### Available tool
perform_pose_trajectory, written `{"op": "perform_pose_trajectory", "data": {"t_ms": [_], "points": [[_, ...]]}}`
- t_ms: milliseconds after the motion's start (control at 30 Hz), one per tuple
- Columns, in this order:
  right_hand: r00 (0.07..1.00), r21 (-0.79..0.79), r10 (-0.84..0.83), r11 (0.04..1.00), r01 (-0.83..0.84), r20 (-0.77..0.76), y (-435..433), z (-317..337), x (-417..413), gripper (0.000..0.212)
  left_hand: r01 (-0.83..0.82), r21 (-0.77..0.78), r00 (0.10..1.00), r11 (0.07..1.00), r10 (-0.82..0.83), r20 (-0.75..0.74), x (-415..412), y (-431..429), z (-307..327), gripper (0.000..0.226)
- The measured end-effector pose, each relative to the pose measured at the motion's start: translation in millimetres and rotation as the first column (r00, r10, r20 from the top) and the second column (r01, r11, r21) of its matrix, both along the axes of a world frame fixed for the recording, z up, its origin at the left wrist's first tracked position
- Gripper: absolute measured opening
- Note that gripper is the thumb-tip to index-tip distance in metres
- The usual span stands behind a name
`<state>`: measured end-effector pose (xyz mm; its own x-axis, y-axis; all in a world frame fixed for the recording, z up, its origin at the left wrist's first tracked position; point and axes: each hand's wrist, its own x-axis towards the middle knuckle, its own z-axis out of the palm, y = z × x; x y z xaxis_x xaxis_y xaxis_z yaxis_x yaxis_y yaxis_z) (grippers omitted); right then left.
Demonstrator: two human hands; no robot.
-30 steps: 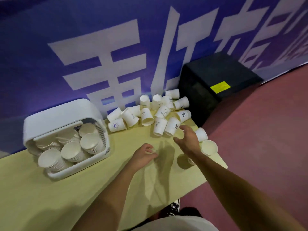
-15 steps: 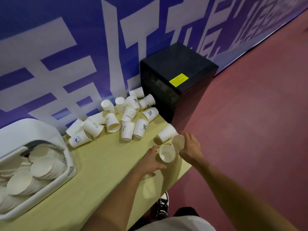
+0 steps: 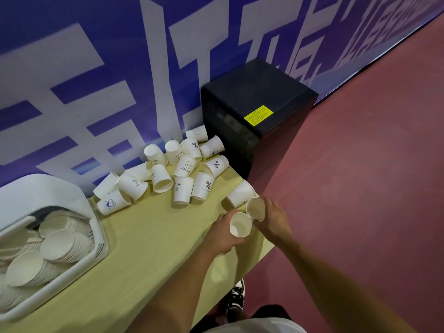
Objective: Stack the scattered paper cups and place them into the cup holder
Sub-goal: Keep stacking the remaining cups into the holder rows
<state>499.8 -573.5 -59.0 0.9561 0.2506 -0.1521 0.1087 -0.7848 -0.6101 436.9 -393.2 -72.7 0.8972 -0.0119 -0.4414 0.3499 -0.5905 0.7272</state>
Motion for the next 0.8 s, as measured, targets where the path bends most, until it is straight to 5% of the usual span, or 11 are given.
{"op": "perform_pose_trajectory", "data": {"t_ms": [433, 800], "points": [[0.997, -0.023, 0.045, 0.999, -0.043, 0.068, 54, 21, -17, 0.073, -0.223, 0.006, 0.975, 0.975, 0.223, 0.013, -40, 55, 10, 0.079], [0.933, 0.055, 0.339, 0.936, -0.347, 0.124, 190, 50, -57, 0.069, -0.579, 0.026, 0.814, 0.815, 0.577, 0.066, -139, 159, 47, 0.093]]}}
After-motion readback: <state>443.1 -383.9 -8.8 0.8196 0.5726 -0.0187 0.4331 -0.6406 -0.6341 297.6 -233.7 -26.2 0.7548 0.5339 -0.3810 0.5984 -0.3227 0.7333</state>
